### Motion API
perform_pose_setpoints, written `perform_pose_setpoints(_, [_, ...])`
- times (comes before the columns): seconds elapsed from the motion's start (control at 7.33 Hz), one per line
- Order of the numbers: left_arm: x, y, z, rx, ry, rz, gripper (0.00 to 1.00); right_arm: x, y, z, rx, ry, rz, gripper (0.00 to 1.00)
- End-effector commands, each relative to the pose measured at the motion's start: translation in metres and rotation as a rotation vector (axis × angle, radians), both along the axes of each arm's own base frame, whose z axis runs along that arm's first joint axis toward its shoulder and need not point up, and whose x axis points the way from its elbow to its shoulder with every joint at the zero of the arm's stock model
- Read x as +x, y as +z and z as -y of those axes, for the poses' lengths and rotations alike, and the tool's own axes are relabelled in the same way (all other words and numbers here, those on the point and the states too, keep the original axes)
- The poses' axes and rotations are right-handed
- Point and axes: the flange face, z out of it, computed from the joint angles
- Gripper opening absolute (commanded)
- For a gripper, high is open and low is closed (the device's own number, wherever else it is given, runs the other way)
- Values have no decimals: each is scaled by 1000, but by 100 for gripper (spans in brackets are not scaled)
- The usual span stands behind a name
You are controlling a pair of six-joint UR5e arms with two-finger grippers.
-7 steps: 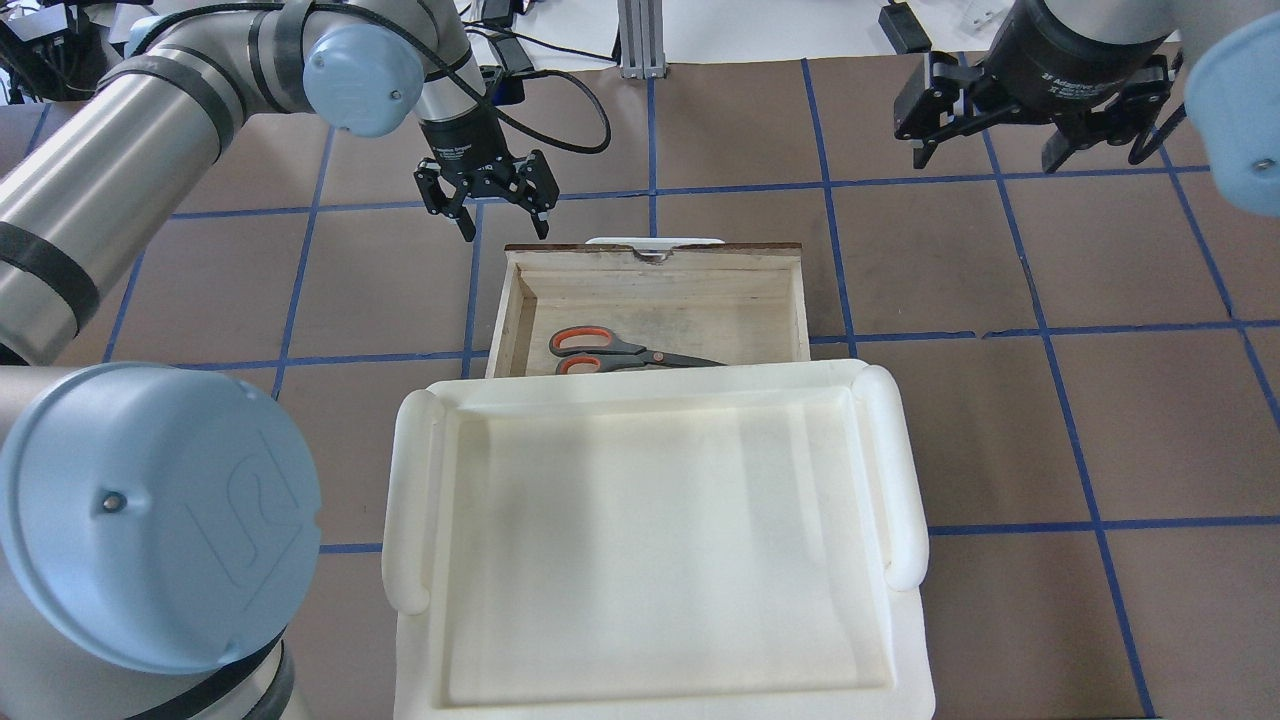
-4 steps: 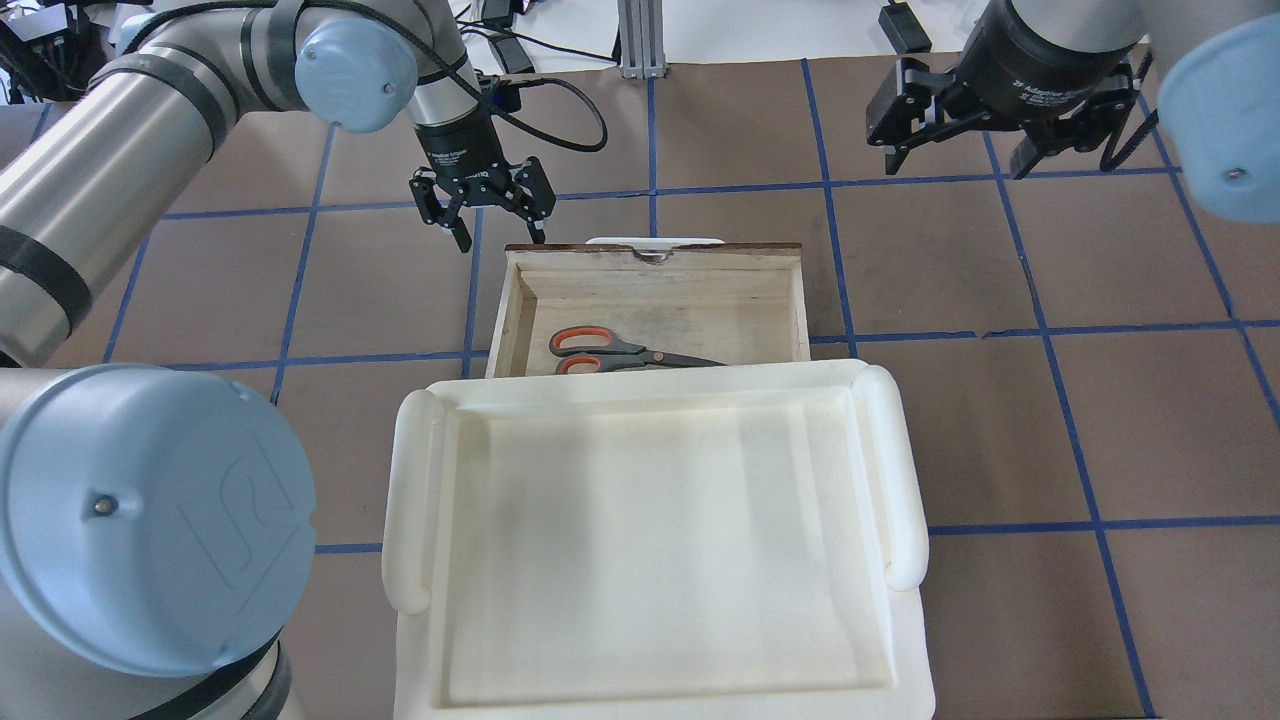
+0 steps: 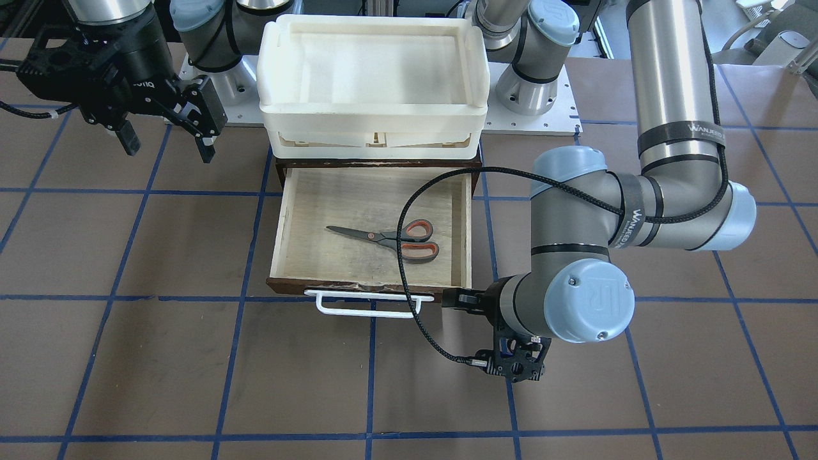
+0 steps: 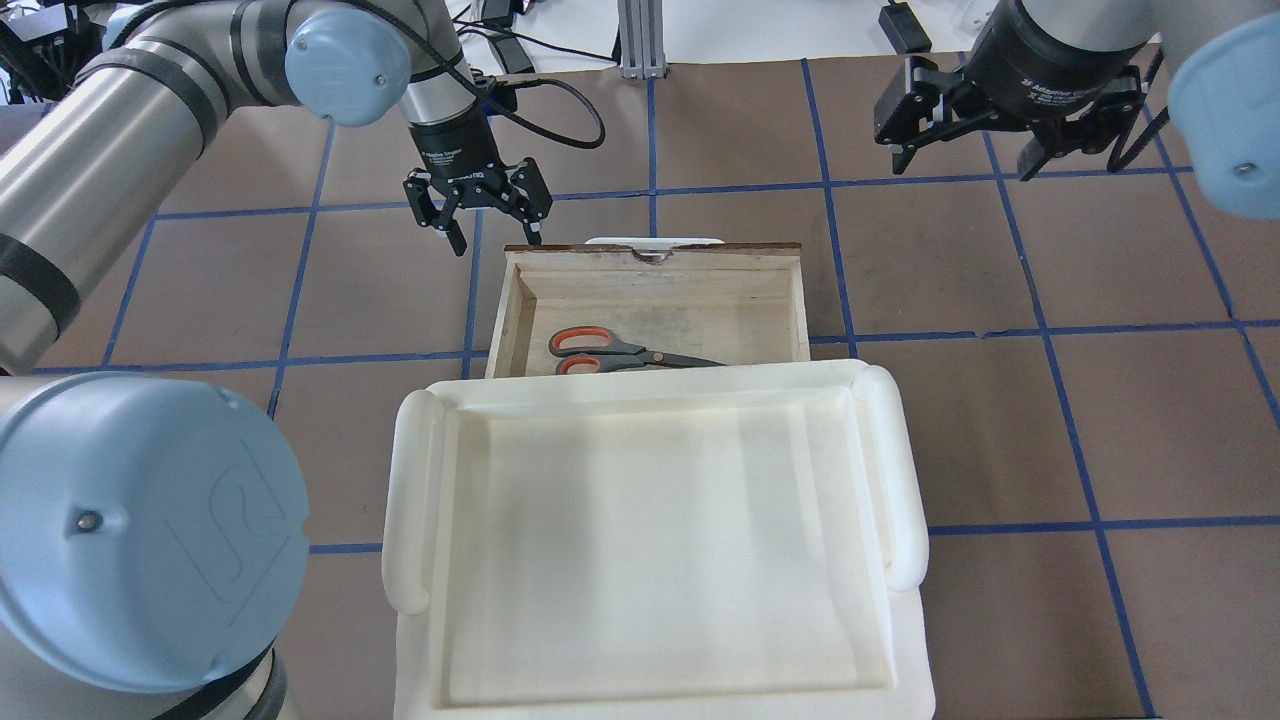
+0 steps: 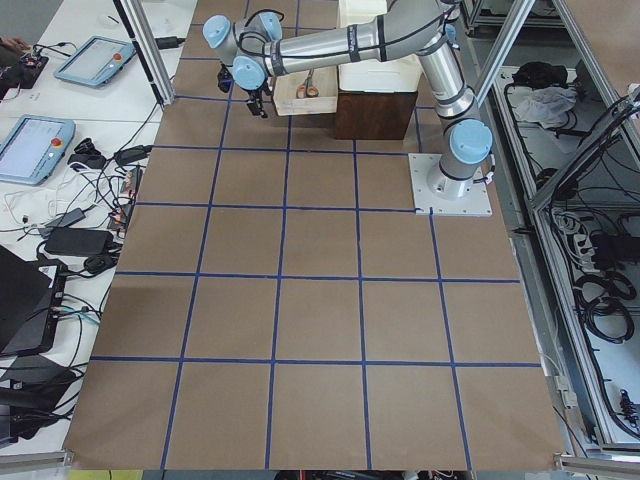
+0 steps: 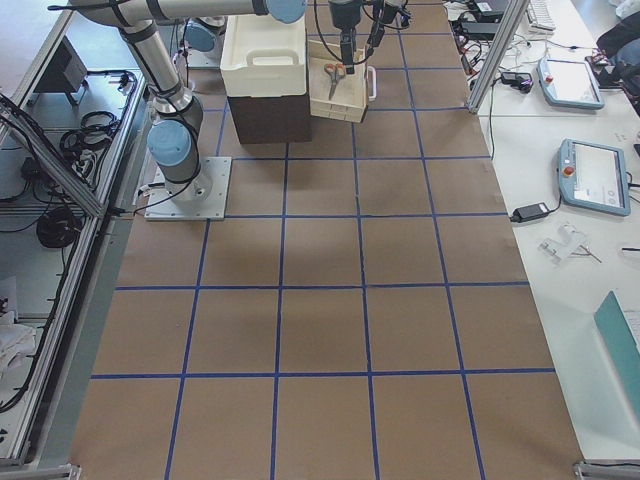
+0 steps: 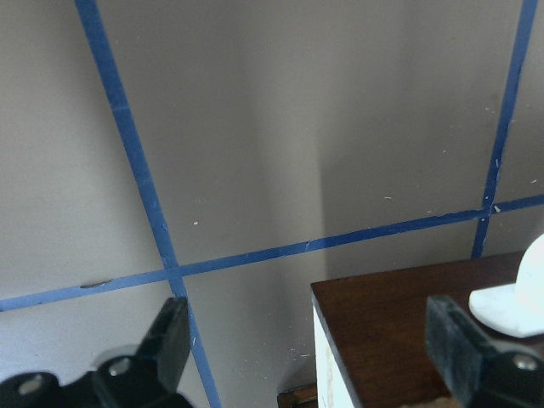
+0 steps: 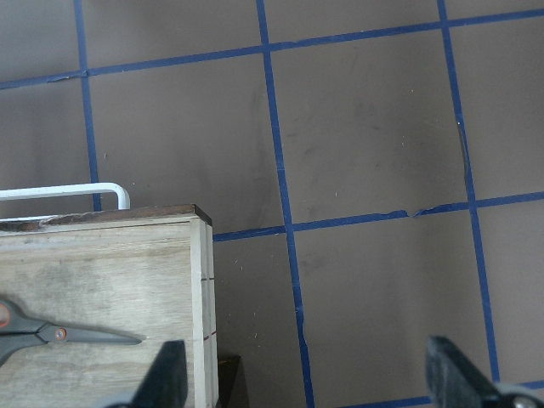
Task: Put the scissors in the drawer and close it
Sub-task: 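Move the left gripper above the white drawer handle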
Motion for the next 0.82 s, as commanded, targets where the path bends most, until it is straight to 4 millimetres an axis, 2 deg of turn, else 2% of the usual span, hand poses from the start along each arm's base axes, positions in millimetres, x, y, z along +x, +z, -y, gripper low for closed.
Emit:
perform_pose_setpoints(0.0, [0, -1, -2, 17, 1, 0, 100, -1, -2, -7, 40, -3, 2, 100])
perform_pose_setpoints(0.68, [7, 5, -13, 83, 8, 9, 100, 0, -5, -3, 45, 5, 11, 100])
